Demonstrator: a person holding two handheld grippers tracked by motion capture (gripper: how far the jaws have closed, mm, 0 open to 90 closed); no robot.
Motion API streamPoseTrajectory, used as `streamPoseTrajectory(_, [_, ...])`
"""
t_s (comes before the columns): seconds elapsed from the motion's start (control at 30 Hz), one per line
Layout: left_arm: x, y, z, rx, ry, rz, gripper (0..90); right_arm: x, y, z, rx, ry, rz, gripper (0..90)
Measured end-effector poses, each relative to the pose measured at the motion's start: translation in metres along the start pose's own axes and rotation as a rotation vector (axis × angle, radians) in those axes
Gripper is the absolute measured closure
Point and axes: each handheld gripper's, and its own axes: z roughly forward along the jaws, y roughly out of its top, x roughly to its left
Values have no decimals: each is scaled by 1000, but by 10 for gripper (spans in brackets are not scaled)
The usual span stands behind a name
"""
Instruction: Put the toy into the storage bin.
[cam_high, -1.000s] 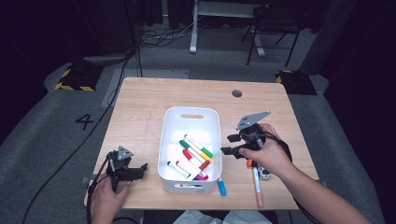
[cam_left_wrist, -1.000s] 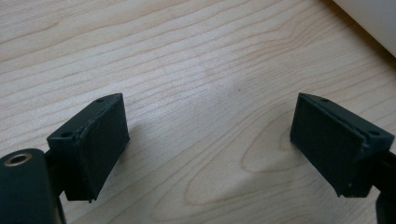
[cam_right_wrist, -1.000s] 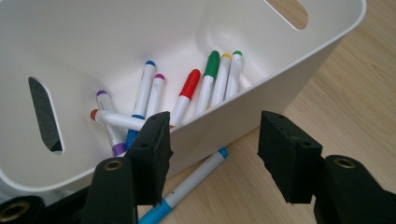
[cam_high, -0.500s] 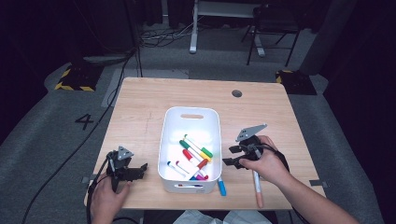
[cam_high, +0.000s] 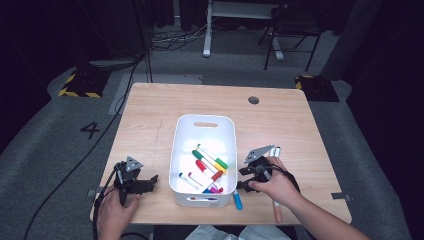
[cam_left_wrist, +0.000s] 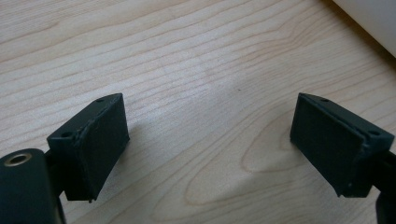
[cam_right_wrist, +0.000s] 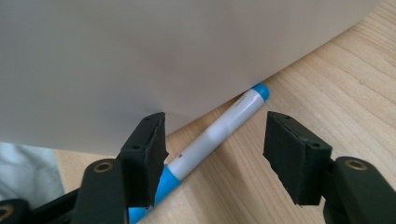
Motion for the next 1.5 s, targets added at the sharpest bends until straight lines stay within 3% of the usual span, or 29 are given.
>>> streamPoseTrajectory(0.13, [0, 0, 0, 0, -1, 2, 117, 3, 1, 4, 0, 14, 11, 385])
streamPoseTrajectory(0.4, [0, 0, 0, 1, 0, 2, 117, 2, -5, 21, 24, -20, 1, 377])
streamPoseTrajectory(0.47, [0, 0, 0, 1, 0, 3, 117, 1, -9, 26, 32, -24, 7, 394])
streamPoseTrajectory(0.5, [0, 0, 0, 1, 0, 3, 117, -2, -10, 30, 19, -28, -31, 410])
streamPoseTrajectory(0.6, [0, 0, 0, 1, 0, 2, 117, -3, -14, 32, 29, -65, -34, 494])
streamPoseTrajectory(0.77, [0, 0, 0, 2, -1, 1, 117, -3, -17, 27, 46, -107, -15, 704])
streamPoseTrajectory(0.87, [0, 0, 0, 2, 0, 2, 117, -6, -20, 23, 48, -128, 39, 759])
streamPoseTrajectory(1.03, [0, 0, 0, 1, 0, 2, 117, -9, -22, 20, 44, -98, 96, 766])
streamPoseTrajectory(1.5, [0, 0, 0, 1, 0, 3, 117, -6, -14, -11, 19, -112, 87, 767])
